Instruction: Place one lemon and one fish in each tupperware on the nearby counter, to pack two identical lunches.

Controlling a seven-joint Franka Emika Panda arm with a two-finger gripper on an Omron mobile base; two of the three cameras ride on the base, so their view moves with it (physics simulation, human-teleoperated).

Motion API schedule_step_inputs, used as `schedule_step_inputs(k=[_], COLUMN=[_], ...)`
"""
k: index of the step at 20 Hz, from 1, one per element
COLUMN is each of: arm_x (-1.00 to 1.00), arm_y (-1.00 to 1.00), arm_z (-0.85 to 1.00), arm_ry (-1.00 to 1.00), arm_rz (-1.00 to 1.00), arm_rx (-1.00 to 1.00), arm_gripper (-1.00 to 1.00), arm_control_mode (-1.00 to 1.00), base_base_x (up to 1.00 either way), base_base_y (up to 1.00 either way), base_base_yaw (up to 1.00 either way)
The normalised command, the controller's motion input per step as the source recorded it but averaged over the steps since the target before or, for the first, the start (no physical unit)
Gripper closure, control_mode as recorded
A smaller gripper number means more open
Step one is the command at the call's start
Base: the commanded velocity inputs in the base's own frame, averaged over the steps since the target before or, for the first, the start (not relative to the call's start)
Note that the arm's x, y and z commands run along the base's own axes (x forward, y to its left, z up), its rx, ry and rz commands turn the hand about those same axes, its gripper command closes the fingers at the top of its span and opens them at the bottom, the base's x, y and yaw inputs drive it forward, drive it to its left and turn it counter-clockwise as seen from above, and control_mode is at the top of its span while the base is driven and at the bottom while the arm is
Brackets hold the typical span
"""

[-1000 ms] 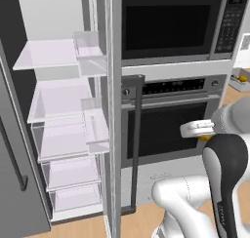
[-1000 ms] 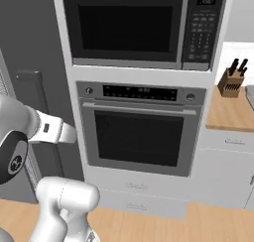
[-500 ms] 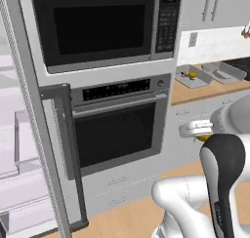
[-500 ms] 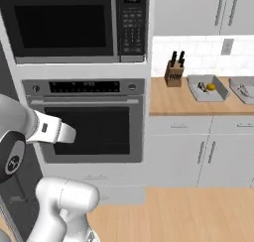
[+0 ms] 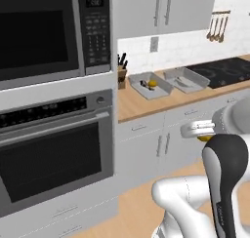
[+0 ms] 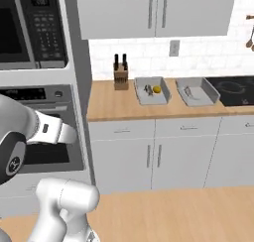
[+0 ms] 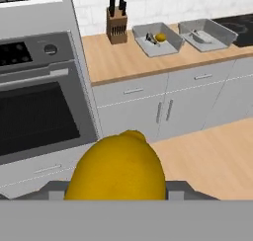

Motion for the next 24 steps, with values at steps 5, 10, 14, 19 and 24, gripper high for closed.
schedule_step_inputs(k=[5, 10, 14, 19, 24], arm_x=[0.00, 0.00, 0.00, 0.00, 0.00], arm_y=[0.00, 0.00, 0.00, 0.00, 0.00], arm_z=[0.00, 0.00, 0.00, 0.00, 0.00], arm_ry=[0.00, 0.00, 0.00, 0.00, 0.00], arm_rz=[0.00, 0.00, 0.00, 0.00, 0.00], arm_rx=[0.00, 0.00, 0.00, 0.00, 0.00], arm_gripper=[1.00, 1.00, 1.00, 1.00, 1.00], arm_control_mode=[1.00, 1.00, 1.00, 1.00, 1.00], base_base_x=[1.00, 0.85, 0.41, 0.33, 0.71], base_base_y=[-0.99, -1.00, -1.00, -1.00, -0.97], base_base_yaw=[0.29, 0.41, 0.44, 0.31, 0.06])
